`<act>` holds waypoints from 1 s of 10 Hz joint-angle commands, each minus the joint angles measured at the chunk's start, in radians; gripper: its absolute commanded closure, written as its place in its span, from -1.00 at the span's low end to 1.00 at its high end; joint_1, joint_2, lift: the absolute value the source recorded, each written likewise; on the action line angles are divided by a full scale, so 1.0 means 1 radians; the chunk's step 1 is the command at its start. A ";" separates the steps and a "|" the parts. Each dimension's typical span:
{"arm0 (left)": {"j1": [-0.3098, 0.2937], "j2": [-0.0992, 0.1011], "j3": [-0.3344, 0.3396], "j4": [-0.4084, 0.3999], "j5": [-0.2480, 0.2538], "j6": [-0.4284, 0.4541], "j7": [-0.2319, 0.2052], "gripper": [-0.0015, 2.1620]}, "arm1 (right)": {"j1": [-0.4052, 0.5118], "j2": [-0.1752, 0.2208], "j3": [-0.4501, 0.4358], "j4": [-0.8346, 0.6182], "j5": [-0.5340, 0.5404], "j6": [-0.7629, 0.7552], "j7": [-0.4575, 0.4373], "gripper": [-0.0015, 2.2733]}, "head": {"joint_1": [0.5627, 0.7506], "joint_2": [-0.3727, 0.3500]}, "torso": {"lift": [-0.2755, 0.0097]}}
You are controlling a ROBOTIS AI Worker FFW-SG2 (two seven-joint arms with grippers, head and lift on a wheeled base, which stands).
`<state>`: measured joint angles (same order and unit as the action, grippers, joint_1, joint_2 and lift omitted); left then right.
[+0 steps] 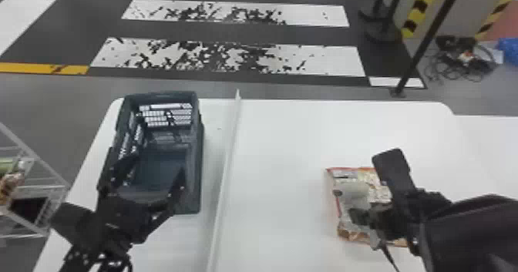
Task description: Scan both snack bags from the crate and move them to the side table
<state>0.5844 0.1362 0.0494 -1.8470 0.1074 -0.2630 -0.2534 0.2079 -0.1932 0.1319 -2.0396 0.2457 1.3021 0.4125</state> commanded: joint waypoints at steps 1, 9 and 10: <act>0.000 -0.001 0.000 0.002 0.000 -0.005 0.000 -0.94 | -0.005 0.000 0.000 0.013 0.006 -0.005 0.000 0.98 | 0.41 0.00 | 0.73; -0.002 -0.003 0.000 0.002 -0.002 -0.008 0.000 -0.94 | -0.013 0.012 -0.264 0.036 -0.069 -0.106 0.002 0.98 | 0.41 -0.25 | 0.73; -0.002 -0.003 -0.002 0.002 -0.002 -0.008 -0.001 -0.94 | -0.024 0.008 -0.321 0.087 -0.101 -0.152 0.002 0.98 | 0.41 -0.29 | 0.73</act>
<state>0.5832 0.1334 0.0479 -1.8455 0.1058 -0.2706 -0.2538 0.1888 -0.1832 -0.1585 -1.9792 0.1597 1.1758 0.4142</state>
